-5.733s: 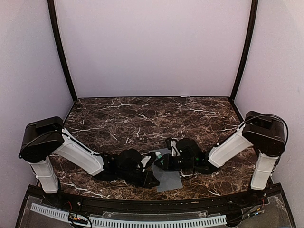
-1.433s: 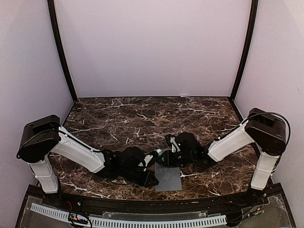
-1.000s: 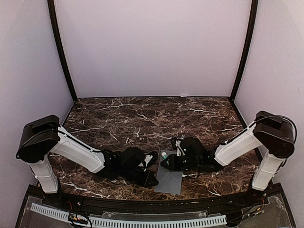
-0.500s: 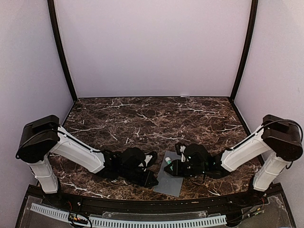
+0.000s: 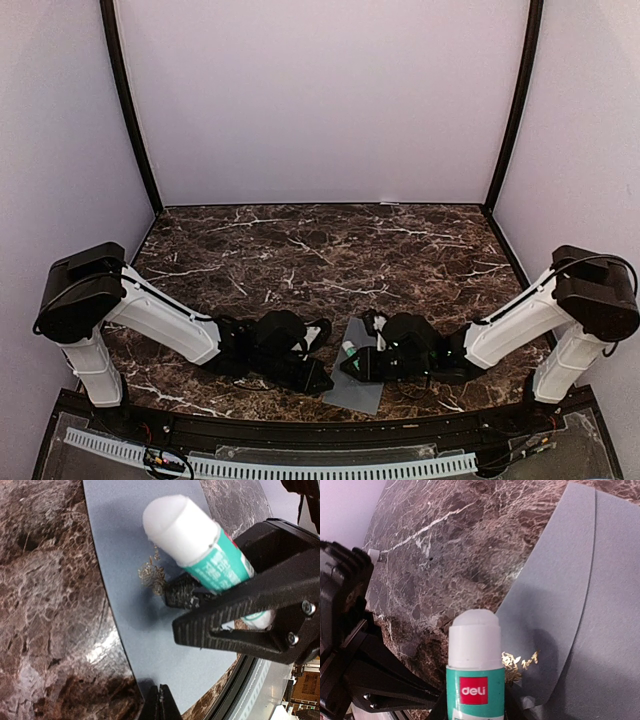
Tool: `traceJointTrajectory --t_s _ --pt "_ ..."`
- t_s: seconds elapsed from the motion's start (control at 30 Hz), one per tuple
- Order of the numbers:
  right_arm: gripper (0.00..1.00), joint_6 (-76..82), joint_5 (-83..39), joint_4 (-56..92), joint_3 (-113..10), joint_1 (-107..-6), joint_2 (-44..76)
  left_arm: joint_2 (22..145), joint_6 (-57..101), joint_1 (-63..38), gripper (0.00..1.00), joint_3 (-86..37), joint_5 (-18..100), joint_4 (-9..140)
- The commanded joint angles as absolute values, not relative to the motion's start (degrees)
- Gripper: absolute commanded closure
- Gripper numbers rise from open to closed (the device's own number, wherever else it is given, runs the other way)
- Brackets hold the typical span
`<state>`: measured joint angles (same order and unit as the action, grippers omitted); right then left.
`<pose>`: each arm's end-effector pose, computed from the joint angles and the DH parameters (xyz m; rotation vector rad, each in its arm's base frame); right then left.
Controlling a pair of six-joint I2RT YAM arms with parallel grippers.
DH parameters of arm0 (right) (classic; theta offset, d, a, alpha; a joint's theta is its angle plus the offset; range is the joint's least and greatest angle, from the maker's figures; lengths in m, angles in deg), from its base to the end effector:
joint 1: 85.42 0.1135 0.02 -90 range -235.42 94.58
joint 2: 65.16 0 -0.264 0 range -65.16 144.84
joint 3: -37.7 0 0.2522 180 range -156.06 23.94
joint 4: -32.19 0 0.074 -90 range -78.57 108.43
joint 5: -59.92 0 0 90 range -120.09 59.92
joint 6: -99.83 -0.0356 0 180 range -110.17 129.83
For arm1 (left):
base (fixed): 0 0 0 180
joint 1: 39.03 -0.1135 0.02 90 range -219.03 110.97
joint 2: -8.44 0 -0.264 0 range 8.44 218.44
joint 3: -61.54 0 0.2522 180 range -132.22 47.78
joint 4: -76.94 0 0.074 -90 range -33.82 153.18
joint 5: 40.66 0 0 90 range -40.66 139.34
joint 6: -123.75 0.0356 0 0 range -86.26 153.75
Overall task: Place the letter into the envelope and seal it
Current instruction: Seal the envelope flap on the envelope.
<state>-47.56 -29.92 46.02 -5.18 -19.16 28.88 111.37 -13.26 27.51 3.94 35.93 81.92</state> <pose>0.1142 0.2599 0.1139 -0.1946 2.4865 1.0899 0.1274 -0.3144 0.1211 0.5813 2.5427 -1.1756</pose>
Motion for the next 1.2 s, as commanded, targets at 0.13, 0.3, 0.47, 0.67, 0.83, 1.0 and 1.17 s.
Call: traceJointTrajectory --t_s 0.13,0.3,0.47,0.67,0.83,1.0,1.17 --pt "1.00 -50.1 -29.2 42.7 -4.2 -15.0 30.3 111.0 -12.9 27.6 0.98 4.1 37.9 77.5" --pt "1.00 -51.2 -33.0 41.1 -3.4 -15.0 29.2 111.0 -12.9 27.5 0.98 4.1 38.0 77.1" --pt "1.00 -51.1 -33.9 39.9 -2.5 -16.2 28.9 111.0 -12.9 27.5 0.98 4.2 38.1 76.8" --pt "1.00 -50.7 -33.6 40.5 -1.9 -18.2 29.5 111.0 -12.8 27.5 0.98 4.1 38.1 76.6" --pt "1.00 -49.5 -33.3 40.3 -1.9 -20.4 29.4 111.0 -12.8 27.5 0.98 4.1 38.2 76.3" --pt "1.00 -48.2 -32.6 40.2 -1.7 -22.6 29.2 111.1 -12.7 27.5 0.98 4.0 38.1 76.3" --pt "1.00 -46.6 -31.7 40.1 -2.5 -24.6 30.0 111.2 -12.6 27.5 0.98 4.0 37.9 76.4"
